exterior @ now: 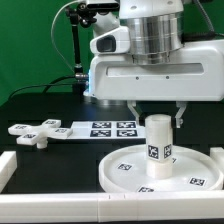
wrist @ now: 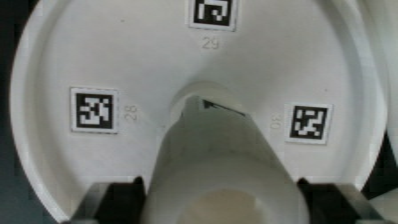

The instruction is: Assemble round table

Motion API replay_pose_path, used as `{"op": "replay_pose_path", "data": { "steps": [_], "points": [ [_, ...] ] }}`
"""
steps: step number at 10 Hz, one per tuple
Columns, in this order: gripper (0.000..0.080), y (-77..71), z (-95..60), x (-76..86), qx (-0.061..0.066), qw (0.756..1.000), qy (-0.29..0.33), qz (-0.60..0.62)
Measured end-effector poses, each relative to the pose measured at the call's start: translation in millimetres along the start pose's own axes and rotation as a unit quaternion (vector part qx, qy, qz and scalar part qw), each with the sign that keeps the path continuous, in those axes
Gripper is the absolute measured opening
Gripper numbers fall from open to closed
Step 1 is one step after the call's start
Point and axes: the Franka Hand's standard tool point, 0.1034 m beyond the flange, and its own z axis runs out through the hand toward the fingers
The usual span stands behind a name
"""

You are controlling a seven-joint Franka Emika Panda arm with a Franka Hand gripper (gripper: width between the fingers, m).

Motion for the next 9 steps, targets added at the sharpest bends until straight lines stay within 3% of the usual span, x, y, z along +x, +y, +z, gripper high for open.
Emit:
{"op": "replay_pose_path", "data": {
  "steps": [2,4,5,8,9],
  "points": [
    [0.0406,-0.4,0.2,-0.3,0.000,0.999,0.000,0.053],
    [0.0406,3.5,0.0,0.5,0.024,0.984,0.001,0.176],
    [0.0407,1.7,0.7,-1.4,0.027,0.972,-0.001,0.233],
    [0.0407,-3.6,2.1,-5.7,0.046,0.906,-0.004,0.422],
    [0.0407,-5.4,2.0,-5.7,0.046,0.890,-0.006,0.454]
  ]
}}
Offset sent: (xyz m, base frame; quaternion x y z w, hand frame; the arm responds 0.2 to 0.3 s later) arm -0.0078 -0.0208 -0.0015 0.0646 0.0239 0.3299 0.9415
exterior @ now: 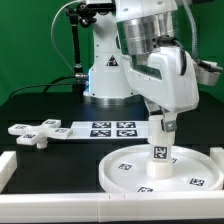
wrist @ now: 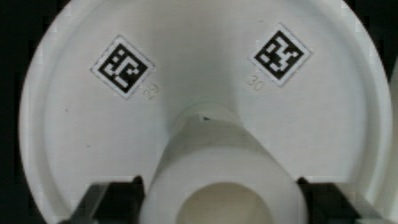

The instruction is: Assemble round table

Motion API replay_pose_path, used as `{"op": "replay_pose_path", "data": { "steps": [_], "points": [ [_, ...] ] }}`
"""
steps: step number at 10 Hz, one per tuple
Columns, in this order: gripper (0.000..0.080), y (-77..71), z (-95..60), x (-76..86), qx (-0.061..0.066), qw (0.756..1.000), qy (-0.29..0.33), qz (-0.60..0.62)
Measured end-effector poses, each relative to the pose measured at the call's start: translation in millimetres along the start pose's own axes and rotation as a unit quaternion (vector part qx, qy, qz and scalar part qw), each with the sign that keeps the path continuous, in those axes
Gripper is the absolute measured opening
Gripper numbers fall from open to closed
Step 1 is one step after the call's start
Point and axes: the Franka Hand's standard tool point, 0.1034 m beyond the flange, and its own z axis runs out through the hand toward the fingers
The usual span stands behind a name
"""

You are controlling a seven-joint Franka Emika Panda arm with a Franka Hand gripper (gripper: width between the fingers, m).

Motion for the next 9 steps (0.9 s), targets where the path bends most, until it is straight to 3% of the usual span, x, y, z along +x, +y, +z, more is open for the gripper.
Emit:
{"op": "replay_pose_path", "data": {
  "steps": [3,4,5,6,9],
  "points": [
    [0.0407,-0.8,-0.9,3.4,0.005,0.998,-0.011,0.055],
    [0.0496,-0.6,-0.2,2.7,0.005,0.999,-0.011,0.042],
    [0.0496,-0.4,-0.1,2.5,0.003,1.000,-0.011,0.021],
    [0.0598,-1.1,-1.0,1.5,-0.002,1.000,-0.014,-0.013],
    [0.0647,-1.0,-0.3,1.2,0.000,0.992,-0.014,-0.126]
  ]
}}
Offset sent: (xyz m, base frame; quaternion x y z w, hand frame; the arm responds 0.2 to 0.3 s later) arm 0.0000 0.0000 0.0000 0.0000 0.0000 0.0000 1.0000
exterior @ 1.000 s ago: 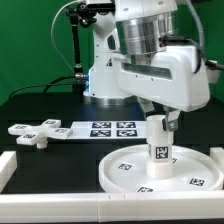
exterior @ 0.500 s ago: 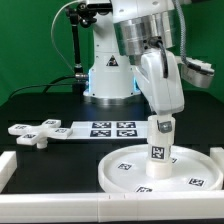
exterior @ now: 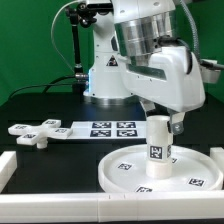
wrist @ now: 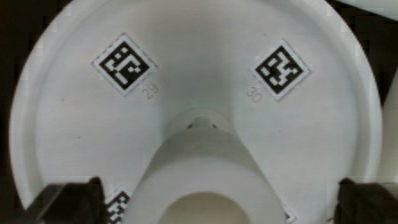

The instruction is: Assemble round table

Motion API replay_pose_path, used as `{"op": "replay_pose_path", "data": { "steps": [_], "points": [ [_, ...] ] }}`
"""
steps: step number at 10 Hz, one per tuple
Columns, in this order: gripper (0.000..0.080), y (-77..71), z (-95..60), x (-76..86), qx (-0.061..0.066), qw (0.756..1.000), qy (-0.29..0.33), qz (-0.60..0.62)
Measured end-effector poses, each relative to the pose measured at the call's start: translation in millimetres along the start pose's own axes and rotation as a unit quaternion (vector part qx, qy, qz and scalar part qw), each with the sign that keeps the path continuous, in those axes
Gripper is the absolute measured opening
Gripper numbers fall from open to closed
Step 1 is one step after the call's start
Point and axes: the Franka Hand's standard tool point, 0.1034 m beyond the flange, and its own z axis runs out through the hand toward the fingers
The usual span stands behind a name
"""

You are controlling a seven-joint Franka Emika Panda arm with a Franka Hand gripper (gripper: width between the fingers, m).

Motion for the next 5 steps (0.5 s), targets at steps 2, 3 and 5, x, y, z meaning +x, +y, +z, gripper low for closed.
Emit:
{"op": "replay_pose_path", "data": {
  "steps": [2,3,5],
  "points": [
    [0.0649,0.1,0.1,0.0,0.000,0.997,0.000,-0.075],
    [0.0649,0.6,-0.1,1.4,-0.002,0.991,0.002,-0.132],
    [0.0649,1.0,-0.6,3.3,-0.006,0.966,0.005,-0.260]
  ]
}}
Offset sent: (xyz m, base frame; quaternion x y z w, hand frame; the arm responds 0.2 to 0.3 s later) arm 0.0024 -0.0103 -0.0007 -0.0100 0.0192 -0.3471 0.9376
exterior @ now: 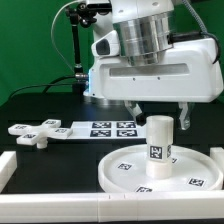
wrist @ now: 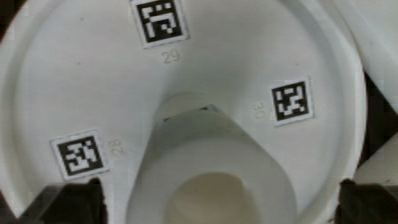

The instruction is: Assemble round table

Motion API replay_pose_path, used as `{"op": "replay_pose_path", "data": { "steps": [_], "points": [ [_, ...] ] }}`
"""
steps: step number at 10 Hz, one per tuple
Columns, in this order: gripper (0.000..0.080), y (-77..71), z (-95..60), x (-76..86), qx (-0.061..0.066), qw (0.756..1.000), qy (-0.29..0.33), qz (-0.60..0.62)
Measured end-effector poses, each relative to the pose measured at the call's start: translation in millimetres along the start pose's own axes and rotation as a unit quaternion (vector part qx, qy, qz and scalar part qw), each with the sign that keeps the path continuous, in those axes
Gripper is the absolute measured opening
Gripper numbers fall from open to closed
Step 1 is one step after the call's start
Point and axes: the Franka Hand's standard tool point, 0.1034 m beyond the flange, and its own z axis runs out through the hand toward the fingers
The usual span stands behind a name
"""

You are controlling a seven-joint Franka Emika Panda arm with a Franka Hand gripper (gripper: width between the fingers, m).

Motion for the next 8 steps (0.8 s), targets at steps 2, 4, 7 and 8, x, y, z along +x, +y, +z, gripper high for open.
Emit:
{"op": "replay_pose_path", "data": {
  "steps": [2,4,7,8],
  "points": [
    [0.0649,-3.7,0.7,-3.3,-0.020,0.992,0.007,-0.127],
    [0.0649,-3.2,0.8,-3.0,-0.025,0.979,0.006,-0.202],
    [0.0649,-2.4,1.0,-2.7,-0.026,0.955,0.004,-0.296],
    [0.0649,-2.1,1.0,-2.5,-0.027,0.943,0.003,-0.331]
  ]
}}
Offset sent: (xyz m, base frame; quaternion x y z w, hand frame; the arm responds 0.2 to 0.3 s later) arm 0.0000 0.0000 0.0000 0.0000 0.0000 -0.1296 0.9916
